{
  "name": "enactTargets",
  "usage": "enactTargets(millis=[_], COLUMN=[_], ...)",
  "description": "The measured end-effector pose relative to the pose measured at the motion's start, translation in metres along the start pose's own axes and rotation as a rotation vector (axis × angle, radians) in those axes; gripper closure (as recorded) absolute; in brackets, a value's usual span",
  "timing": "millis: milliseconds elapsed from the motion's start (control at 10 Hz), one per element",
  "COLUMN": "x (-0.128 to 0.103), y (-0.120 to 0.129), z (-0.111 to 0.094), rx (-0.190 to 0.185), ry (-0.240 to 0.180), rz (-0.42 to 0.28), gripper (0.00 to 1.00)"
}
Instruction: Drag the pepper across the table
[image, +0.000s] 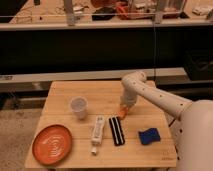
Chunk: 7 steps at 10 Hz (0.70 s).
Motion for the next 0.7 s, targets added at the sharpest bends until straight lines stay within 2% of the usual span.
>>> enactTargets(millis=[700], x=[-0.0081], y=[-0.0040], z=[0.0010], rx=[-0.005], ry=[0.000], rz=[-0.011], gripper=[0.96])
